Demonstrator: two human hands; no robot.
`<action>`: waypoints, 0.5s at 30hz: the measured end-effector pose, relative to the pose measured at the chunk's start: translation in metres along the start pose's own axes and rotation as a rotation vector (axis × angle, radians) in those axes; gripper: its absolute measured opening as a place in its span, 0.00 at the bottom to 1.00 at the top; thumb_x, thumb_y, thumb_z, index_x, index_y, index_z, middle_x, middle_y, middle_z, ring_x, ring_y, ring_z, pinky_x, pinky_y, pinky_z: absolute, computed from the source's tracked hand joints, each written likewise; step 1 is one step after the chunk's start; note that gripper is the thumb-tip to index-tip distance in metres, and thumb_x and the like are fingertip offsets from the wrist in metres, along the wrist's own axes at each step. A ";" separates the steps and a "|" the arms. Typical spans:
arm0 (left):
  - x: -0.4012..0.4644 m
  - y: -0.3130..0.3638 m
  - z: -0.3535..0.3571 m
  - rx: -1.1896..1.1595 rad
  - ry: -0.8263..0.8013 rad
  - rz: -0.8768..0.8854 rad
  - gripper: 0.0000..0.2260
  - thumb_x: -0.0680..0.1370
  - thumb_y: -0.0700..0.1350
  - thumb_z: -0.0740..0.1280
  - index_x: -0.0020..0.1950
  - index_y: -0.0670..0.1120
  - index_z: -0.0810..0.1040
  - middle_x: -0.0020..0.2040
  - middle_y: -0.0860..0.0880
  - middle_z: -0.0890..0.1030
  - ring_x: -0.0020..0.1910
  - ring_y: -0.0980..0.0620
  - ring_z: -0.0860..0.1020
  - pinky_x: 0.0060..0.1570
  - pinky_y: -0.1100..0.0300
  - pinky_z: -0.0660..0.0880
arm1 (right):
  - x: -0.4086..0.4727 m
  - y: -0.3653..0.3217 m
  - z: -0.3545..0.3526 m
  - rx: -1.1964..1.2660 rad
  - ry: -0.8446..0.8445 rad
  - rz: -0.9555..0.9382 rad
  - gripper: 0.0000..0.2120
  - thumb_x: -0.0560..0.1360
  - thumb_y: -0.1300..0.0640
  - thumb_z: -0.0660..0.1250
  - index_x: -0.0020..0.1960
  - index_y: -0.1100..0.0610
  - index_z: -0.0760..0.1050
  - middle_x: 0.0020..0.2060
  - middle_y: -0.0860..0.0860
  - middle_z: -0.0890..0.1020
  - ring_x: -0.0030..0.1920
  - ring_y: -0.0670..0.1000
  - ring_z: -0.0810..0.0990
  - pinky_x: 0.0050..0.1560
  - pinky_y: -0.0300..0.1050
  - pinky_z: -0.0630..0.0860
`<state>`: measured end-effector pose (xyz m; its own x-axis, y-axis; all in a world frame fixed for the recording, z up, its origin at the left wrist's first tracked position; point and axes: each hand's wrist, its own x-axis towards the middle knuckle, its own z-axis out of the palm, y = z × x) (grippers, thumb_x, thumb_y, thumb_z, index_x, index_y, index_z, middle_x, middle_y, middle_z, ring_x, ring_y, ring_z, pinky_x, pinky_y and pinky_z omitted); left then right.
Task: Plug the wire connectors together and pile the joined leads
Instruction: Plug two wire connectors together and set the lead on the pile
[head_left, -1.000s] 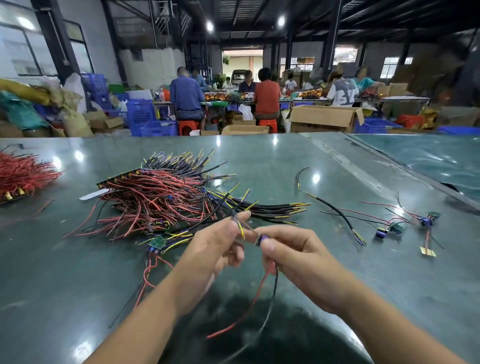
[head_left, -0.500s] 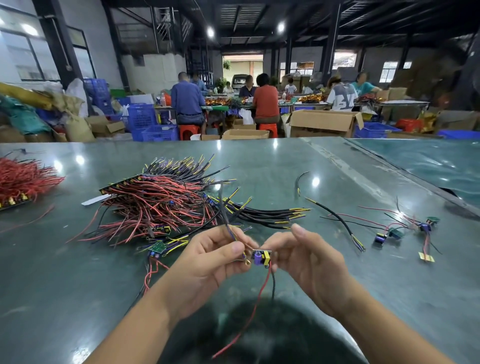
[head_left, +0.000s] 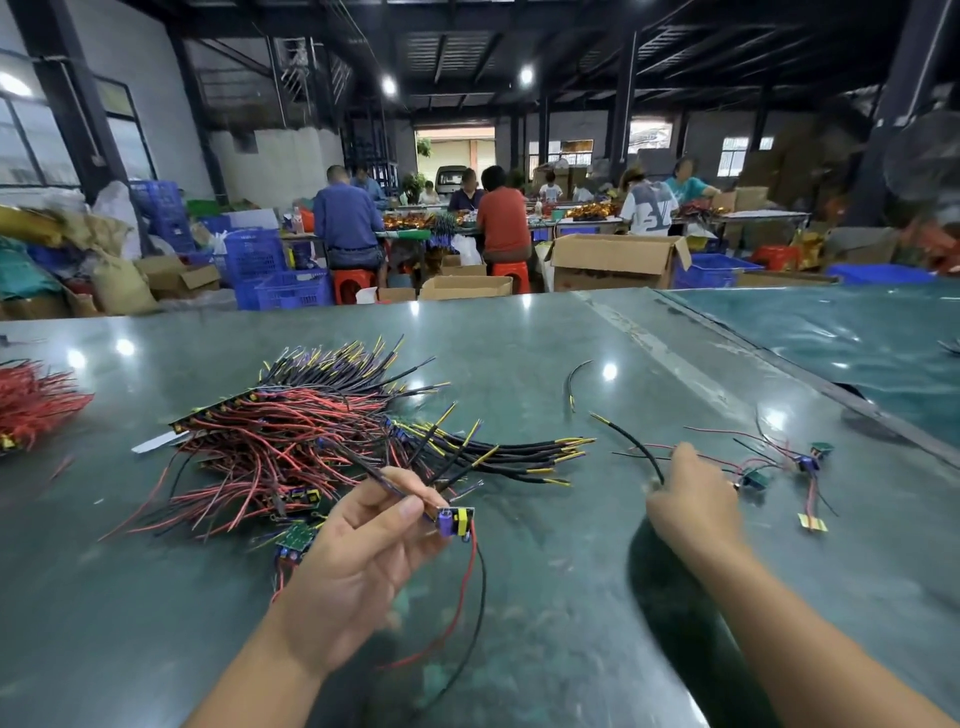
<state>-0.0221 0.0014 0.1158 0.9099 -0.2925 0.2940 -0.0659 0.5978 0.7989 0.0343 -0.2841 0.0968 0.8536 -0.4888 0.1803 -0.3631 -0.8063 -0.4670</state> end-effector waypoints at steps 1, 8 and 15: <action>0.001 -0.001 -0.002 -0.007 0.012 0.005 0.05 0.72 0.37 0.68 0.41 0.46 0.81 0.40 0.45 0.82 0.39 0.50 0.82 0.44 0.56 0.80 | 0.001 -0.003 0.001 0.078 0.015 0.022 0.06 0.72 0.67 0.60 0.50 0.63 0.69 0.50 0.63 0.78 0.53 0.63 0.75 0.41 0.48 0.65; 0.003 -0.001 -0.004 -0.018 0.105 -0.009 0.12 0.71 0.35 0.60 0.39 0.46 0.82 0.37 0.44 0.82 0.33 0.51 0.81 0.38 0.56 0.80 | 0.004 -0.054 0.015 0.416 -0.066 0.040 0.16 0.71 0.67 0.61 0.58 0.61 0.76 0.53 0.57 0.80 0.57 0.59 0.76 0.52 0.45 0.71; 0.004 -0.002 -0.006 -0.005 0.189 -0.003 0.08 0.69 0.36 0.64 0.39 0.46 0.81 0.38 0.45 0.81 0.35 0.51 0.81 0.40 0.57 0.80 | 0.005 -0.081 0.030 0.674 -0.318 0.015 0.16 0.72 0.68 0.58 0.51 0.57 0.81 0.45 0.54 0.81 0.43 0.53 0.75 0.36 0.41 0.68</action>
<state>-0.0154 0.0037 0.1124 0.9709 -0.1493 0.1875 -0.0614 0.6010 0.7969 0.0793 -0.2115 0.1091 0.9545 -0.2954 -0.0420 -0.1552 -0.3713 -0.9155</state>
